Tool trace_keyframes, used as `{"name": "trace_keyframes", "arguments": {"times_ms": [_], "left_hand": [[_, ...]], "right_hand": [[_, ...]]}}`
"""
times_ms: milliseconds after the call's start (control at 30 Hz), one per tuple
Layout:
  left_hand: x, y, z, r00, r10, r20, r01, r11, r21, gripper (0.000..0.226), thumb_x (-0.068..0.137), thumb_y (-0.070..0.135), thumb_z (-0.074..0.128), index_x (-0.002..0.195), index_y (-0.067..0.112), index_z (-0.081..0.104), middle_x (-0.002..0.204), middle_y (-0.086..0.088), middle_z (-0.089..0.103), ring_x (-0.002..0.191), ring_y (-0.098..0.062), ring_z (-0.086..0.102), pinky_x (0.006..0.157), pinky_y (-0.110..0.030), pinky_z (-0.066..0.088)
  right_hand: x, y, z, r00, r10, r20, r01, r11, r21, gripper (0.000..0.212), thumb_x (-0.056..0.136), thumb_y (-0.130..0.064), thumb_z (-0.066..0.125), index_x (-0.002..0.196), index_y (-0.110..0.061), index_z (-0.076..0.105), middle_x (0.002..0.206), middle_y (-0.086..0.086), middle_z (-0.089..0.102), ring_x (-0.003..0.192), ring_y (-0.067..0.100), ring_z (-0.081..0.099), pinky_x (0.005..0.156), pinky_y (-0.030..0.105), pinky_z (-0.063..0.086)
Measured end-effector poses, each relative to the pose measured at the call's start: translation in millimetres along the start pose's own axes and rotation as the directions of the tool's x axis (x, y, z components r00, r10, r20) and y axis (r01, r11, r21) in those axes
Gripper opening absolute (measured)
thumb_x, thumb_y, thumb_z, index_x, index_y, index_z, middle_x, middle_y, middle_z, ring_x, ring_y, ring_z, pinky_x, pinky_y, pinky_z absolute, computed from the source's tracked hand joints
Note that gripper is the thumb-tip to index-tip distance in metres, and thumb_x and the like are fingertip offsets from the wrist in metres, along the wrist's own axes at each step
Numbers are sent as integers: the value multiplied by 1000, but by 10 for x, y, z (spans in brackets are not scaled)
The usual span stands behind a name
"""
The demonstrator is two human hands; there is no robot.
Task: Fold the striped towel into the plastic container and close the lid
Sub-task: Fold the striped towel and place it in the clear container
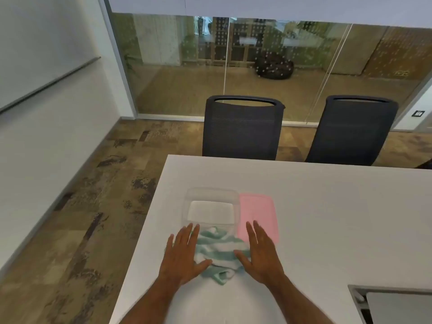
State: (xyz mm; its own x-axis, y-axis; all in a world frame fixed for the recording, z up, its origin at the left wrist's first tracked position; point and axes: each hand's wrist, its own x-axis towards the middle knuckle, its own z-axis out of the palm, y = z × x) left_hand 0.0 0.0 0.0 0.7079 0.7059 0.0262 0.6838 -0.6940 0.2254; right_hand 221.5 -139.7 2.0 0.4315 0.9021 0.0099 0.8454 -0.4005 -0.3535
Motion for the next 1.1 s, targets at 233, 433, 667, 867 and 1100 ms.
{"name": "trace_keyframes", "arguments": {"times_ms": [233,433,667,867,1100], "left_hand": [[-128,75,26,950,274,-152,-282,959,-33,34,68,42,65,87,22,47,86,0,59,67,-21,60,50,-32,48],[-212,-66,324,978,183,100,-183,983,-3,41,41,55,73,73,33,60,120,-6,61,100,-25,54,58,-35,57],[-165,-35,291,991,131,33,-125,982,-140,44,38,30,81,78,30,63,93,15,58,83,-5,56,74,-16,45],[-160,46,39,997,2,-76,-25,952,-305,15,66,34,57,81,32,55,78,15,61,76,-7,58,62,-20,47],[133,364,-313,977,-155,-145,51,833,-551,10,76,35,50,85,33,53,84,16,63,81,-8,59,73,-32,53]], "right_hand": [[-98,33,16,948,-101,302,126,990,-66,47,72,-40,60,114,-22,48,145,3,37,124,28,45,84,38,52],[-181,68,45,861,-17,509,80,992,-102,45,72,-28,60,116,-29,56,143,0,36,126,28,40,97,36,43],[-197,33,-45,931,-85,354,77,996,35,30,65,-22,57,92,-33,50,96,-7,48,98,22,53,74,30,36],[-219,-39,-371,997,40,65,-68,849,524,34,56,-17,63,79,-37,47,62,-13,54,53,-1,43,54,19,39],[107,-344,-969,973,223,55,-113,259,959,34,57,-28,68,82,-6,62,70,4,62,69,21,56,61,28,45]]}}
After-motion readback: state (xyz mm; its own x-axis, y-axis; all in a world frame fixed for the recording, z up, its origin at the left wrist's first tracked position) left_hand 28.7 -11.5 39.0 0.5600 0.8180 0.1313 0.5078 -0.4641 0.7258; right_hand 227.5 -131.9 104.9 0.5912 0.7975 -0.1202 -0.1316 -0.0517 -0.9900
